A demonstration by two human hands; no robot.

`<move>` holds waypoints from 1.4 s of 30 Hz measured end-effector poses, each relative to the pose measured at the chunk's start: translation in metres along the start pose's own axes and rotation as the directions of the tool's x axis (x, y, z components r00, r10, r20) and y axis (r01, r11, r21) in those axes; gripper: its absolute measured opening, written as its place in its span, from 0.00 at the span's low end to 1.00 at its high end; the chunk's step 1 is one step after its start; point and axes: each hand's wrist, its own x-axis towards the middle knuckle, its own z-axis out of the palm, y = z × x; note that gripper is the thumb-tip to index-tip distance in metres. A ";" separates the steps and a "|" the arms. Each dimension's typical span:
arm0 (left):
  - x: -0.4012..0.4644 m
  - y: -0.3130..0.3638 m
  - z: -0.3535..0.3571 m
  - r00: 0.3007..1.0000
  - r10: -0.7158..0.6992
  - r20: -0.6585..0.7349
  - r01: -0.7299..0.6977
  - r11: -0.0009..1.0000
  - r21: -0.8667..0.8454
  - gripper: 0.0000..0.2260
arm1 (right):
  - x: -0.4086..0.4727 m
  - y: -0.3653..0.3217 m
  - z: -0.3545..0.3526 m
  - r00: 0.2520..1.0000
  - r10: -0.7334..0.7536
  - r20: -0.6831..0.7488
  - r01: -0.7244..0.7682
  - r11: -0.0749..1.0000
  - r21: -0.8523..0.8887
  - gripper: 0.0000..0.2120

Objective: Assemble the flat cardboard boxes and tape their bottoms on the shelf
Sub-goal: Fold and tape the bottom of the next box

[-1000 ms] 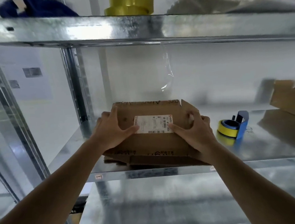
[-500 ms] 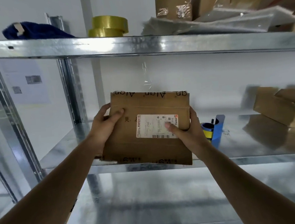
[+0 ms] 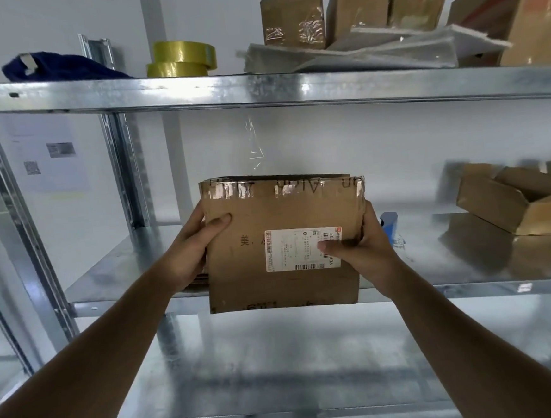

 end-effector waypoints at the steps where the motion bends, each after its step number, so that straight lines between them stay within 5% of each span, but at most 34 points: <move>1: -0.002 0.003 0.007 0.999 0.038 -0.005 -0.037 0.999 0.032 0.18 | -0.002 0.000 -0.004 1.000 0.005 -0.003 -0.005 1.000 0.010 0.40; 3: -0.004 0.006 0.017 0.994 0.105 0.030 -0.108 0.985 0.131 0.21 | -0.008 -0.003 -0.013 0.999 -0.004 -0.040 0.006 0.999 0.046 0.37; 7: -0.004 0.007 0.037 0.969 0.209 0.130 -0.243 0.894 0.377 0.49 | -0.026 -0.025 -0.037 0.978 0.005 -0.211 0.033 0.983 0.178 0.25; 11: -0.004 0.006 0.070 0.914 0.323 0.247 -0.400 0.823 0.404 0.58 | -0.032 -0.038 -0.059 0.911 0.069 -0.407 0.070 0.945 0.319 0.20; 19: -0.005 0.008 0.124 0.812 0.380 0.443 -0.583 0.553 0.595 0.52 | -0.046 -0.028 -0.109 0.826 0.031 -0.563 0.227 0.896 0.381 0.17; 31: -0.003 -0.015 0.172 0.797 0.440 0.414 -0.602 0.523 0.604 0.44 | -0.068 -0.003 -0.157 0.733 -0.054 -0.678 0.244 0.951 0.187 0.18; 36: 0.009 -0.013 0.185 0.732 0.467 0.496 -0.678 0.433 0.594 0.40 | -0.066 0.001 -0.171 0.678 -0.104 -0.728 0.247 0.965 0.092 0.13; 39: 0.027 -0.008 0.195 0.694 0.523 0.496 -0.714 0.408 0.569 0.39 | -0.062 -0.002 -0.177 0.627 -0.141 -0.766 0.258 0.965 0.034 0.23; 42: 0.044 -0.007 0.207 0.646 0.584 0.491 -0.756 0.402 0.517 0.40 | -0.052 -0.004 -0.190 0.573 -0.190 -0.797 0.301 0.954 -0.011 0.14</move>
